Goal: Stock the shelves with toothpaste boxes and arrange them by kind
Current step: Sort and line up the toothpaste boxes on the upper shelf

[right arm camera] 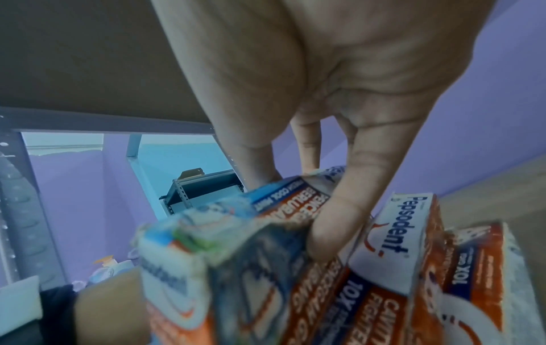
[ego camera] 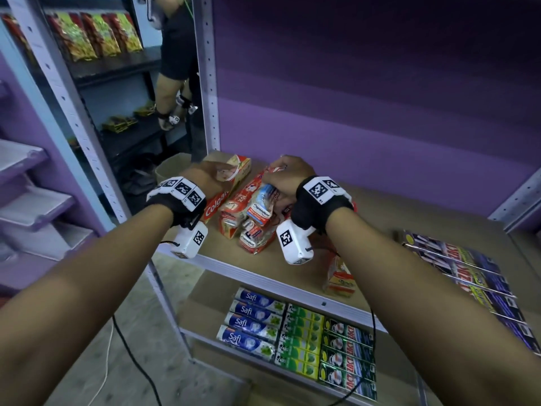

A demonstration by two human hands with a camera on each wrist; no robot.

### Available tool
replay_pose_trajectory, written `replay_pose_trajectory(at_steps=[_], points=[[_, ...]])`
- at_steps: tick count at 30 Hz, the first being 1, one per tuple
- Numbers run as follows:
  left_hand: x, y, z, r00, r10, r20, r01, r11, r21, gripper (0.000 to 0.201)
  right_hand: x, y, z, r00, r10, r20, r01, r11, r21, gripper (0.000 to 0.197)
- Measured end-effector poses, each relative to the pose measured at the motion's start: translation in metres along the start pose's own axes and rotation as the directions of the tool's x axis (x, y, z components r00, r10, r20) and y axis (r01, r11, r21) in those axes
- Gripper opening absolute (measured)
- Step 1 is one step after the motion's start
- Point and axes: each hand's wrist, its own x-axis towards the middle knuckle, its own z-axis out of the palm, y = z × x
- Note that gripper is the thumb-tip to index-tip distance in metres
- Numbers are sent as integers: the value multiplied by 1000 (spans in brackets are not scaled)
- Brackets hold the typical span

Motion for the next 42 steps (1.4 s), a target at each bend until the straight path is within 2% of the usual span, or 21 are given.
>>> replay_pose_trajectory(at_steps=[4,8,10,16,19,22,24,26,28,31,34,37,42], points=[[8,-17,18,994,-31,106,40,996,-85,38,4,-4,11,1000,-13,14,13,1000,-28,43],[10,-30,25,989,-38,145,57,990,-132,35,6,-7,18,987,52,154,-47,998,-32,55],[9,-34,30,989,-38,142,57,990,-131,34,7,-7,19,980,77,185,-77,997,-8,52],[8,-41,39,989,-56,134,84,973,-214,26,5,-4,14,985,69,160,-59,996,-71,46],[9,-36,33,991,-62,122,89,969,-230,12,3,-1,8,989,44,141,-32,996,-88,47],[16,-29,23,994,-14,105,37,976,-215,7,-2,-1,-3,988,60,145,-50,996,-72,41],[19,-22,12,997,16,79,2,975,-221,11,-7,-3,-13,989,50,139,-38,996,-85,27],[20,-10,0,996,40,78,-26,985,-172,6,-12,-3,-26,992,41,122,-29,995,-98,16],[19,7,-8,994,81,73,-68,983,-169,18,-21,-1,-40,993,40,113,-29,995,-97,12],[13,34,-18,983,170,65,-159,977,-145,22,-34,5,-64,994,21,109,-1,984,-179,14],[2,65,-25,955,280,99,-269,957,-109,28,-45,14,-89,997,-3,79,28,948,-318,21],[-13,96,-27,913,379,152,-377,925,-39,31,-55,24,-111,997,-22,69,53,867,-495,26],[-36,129,-14,835,489,252,-521,851,73,25,-72,48,-128,989,100,106,-8,763,-646,33]])
